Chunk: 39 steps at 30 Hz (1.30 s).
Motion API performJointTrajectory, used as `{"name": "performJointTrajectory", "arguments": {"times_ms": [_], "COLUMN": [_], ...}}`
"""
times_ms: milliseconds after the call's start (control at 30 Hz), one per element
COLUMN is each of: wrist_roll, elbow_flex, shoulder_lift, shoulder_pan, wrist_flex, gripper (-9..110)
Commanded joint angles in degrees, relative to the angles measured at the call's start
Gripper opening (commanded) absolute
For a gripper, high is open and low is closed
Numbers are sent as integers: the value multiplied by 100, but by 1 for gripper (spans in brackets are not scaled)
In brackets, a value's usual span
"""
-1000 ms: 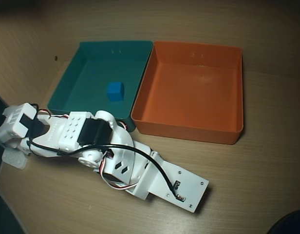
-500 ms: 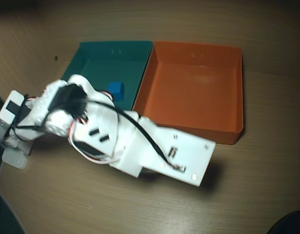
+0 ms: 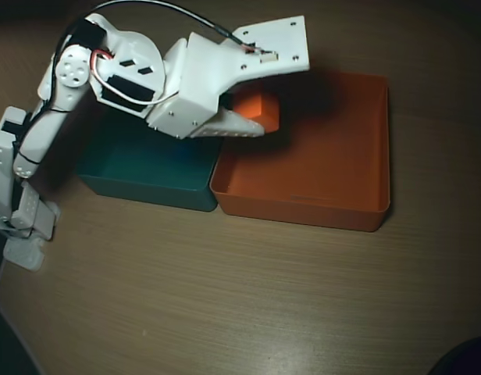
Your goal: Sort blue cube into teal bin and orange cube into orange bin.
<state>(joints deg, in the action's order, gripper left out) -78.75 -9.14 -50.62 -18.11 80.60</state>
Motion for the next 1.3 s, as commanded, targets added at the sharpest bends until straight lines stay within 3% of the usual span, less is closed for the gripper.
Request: {"name": "performJointTrajectory", "arguments": {"times_ms": [0,200,567,900,1267], "wrist_roll": [-396,-747,-738,-686,-773], "elbow_flex": [492,501,1336,1424,1362], "shoulder_lift": [-290,272,1731,2197,2259], "shoulder_pan": [-202,-343,-483,-536,-501], "wrist_flex": [-44,-70,-1362,-1802,-1793], "gripper": [-6,-6,-6,-5,32]}}
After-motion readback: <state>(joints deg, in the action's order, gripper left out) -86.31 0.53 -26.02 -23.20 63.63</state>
